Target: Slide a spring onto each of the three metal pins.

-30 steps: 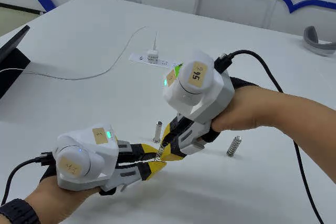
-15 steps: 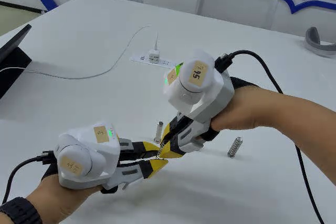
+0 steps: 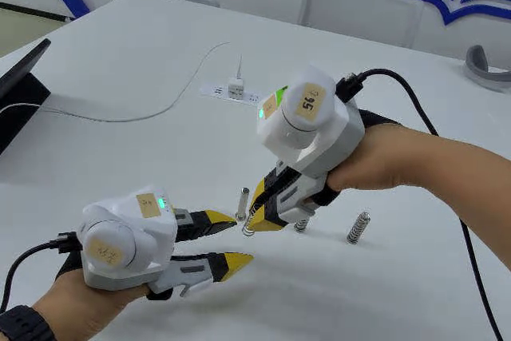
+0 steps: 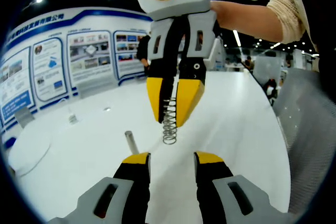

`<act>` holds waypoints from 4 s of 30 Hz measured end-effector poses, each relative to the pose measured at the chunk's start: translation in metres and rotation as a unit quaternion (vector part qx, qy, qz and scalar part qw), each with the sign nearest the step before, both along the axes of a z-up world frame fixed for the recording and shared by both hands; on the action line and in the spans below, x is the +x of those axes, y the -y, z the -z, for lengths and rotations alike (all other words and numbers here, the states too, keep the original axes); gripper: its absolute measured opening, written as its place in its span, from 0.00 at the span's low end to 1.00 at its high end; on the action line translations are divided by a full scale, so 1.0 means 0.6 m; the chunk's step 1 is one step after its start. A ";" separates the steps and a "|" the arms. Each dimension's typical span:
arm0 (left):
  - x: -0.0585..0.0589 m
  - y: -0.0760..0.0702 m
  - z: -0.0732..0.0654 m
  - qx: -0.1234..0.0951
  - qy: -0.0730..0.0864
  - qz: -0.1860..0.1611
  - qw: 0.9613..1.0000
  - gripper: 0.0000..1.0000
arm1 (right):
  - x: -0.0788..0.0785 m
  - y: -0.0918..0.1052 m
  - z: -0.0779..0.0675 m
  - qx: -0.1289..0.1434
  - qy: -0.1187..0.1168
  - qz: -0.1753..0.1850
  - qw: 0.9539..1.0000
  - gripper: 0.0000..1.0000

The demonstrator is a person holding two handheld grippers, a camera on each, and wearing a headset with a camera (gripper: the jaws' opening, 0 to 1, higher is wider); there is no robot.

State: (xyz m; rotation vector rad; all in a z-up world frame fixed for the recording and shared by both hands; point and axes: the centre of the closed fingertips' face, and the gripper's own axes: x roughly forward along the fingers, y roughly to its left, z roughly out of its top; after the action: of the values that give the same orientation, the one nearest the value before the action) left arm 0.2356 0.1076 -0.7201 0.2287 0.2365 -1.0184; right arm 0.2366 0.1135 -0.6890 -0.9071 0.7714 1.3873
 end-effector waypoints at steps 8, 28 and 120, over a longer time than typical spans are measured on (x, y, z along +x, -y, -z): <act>0.006 -0.011 0.000 -0.004 -0.006 -0.016 1.000 0.45 | 0.025 0.004 -0.018 0.003 0.014 0.012 1.000 0.12; 0.010 -0.025 0.006 -0.007 -0.022 -0.035 0.999 0.62 | 0.094 -0.010 -0.015 -0.004 0.032 0.038 0.999 0.12; 0.018 -0.025 0.009 -0.002 -0.029 -0.038 0.999 0.63 | 0.103 0.046 0.061 -0.013 0.006 0.090 0.996 0.31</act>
State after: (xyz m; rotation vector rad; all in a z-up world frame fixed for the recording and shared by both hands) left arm 0.2464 0.1223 -0.7252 0.1856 0.2931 -0.9515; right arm 0.2986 0.0860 -0.7255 -0.8449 0.8429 1.2149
